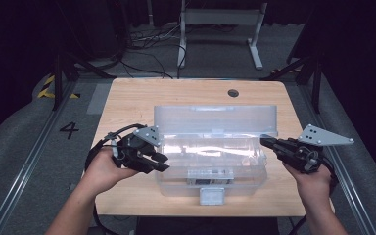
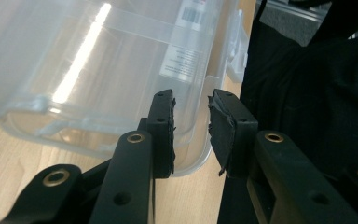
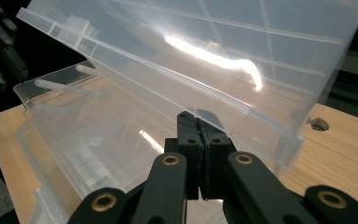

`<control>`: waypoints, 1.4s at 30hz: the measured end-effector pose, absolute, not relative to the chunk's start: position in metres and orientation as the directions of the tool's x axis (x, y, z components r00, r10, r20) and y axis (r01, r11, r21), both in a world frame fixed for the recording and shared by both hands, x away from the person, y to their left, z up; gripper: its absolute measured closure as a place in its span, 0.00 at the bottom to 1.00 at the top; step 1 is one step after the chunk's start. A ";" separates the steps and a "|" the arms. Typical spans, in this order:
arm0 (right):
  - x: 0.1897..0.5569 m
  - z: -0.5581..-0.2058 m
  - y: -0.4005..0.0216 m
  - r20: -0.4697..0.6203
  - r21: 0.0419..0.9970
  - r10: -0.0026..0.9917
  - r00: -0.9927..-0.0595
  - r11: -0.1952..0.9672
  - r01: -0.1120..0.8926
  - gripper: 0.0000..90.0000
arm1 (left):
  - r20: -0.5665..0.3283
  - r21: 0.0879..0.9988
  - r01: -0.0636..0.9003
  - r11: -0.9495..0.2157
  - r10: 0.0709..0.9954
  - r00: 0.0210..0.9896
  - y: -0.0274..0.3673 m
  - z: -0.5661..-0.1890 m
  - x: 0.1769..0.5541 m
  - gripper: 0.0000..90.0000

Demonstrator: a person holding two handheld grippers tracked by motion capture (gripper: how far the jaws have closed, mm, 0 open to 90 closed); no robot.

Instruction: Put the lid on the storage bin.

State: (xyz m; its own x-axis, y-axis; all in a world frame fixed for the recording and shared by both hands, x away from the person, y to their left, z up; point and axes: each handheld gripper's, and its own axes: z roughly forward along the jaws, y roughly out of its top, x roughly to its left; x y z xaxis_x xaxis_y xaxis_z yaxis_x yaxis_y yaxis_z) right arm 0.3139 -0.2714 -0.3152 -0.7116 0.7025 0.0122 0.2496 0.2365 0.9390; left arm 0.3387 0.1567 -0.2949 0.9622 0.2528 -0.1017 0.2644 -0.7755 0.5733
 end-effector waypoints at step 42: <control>0.280 -0.333 -0.270 -0.015 0.885 0.666 -0.746 0.357 0.300 0.96 | -0.123 0.590 0.611 -0.527 0.690 0.713 0.226 -0.331 0.391 0.68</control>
State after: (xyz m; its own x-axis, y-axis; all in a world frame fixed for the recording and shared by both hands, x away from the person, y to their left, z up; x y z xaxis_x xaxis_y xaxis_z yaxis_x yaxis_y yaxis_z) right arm 0.2799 -0.2704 -0.3334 -0.7459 0.6658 -0.0155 0.3003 0.3569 0.8846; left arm 0.3913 0.2263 -0.3314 0.7134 0.6899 -0.1229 0.6114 -0.5270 0.5903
